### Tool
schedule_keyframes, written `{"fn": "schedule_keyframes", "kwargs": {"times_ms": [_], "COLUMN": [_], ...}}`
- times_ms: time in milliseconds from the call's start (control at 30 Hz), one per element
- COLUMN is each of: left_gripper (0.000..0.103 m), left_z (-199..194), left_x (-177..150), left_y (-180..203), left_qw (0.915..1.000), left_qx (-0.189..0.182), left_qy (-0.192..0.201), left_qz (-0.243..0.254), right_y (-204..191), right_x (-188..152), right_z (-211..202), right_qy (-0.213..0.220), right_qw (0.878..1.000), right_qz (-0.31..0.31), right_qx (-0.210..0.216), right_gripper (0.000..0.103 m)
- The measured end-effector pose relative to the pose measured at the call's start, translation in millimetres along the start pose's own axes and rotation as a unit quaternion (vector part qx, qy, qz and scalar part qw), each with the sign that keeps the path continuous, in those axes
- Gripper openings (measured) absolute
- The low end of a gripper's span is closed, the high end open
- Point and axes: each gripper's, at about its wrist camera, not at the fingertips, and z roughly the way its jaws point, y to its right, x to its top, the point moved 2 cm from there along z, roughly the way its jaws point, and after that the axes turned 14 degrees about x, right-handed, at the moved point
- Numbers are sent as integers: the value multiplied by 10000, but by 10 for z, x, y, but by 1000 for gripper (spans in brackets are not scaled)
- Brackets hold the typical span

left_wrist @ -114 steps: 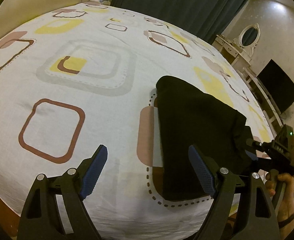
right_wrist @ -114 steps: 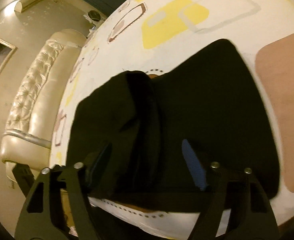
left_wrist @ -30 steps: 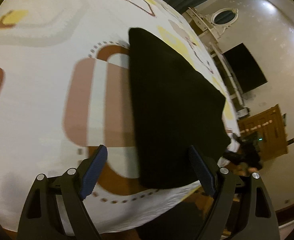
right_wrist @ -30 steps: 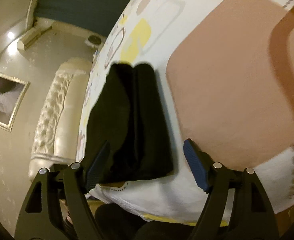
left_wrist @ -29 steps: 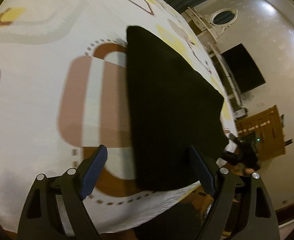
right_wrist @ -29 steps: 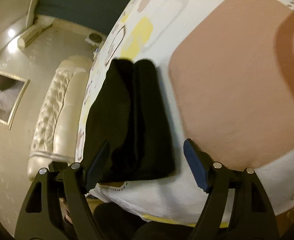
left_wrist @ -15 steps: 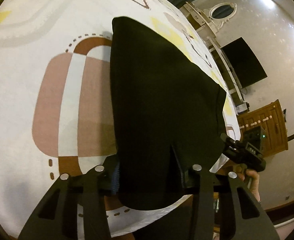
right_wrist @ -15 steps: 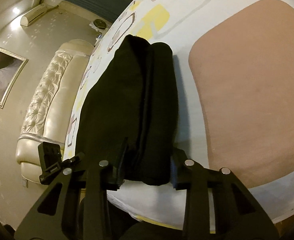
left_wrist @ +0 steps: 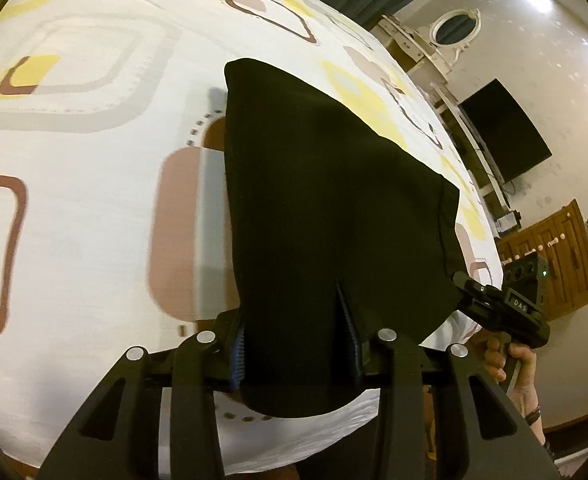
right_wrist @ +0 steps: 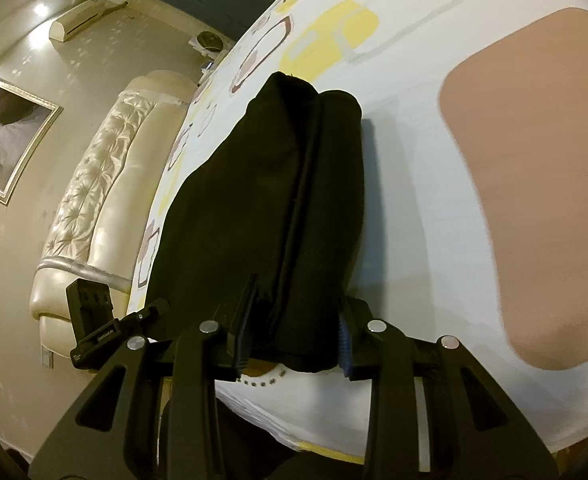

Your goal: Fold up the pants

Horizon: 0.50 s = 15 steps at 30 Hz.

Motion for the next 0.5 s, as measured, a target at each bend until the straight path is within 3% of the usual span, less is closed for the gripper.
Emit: {"fn": "schedule_keyframes", "kwargs": {"times_ms": [500], "left_gripper": [39], "left_z": [-319], "left_x": [-50], "left_y": [-476], "left_qw": [9990], "left_qx": [315], "left_qy": [192], "left_qz": [-259], "right_y": [-262], "right_x": [21], "right_z": [624], "right_qy": [-414], "right_qw": [9988], "right_qz": [-127], "right_qx": [228], "right_gripper": [32]}}
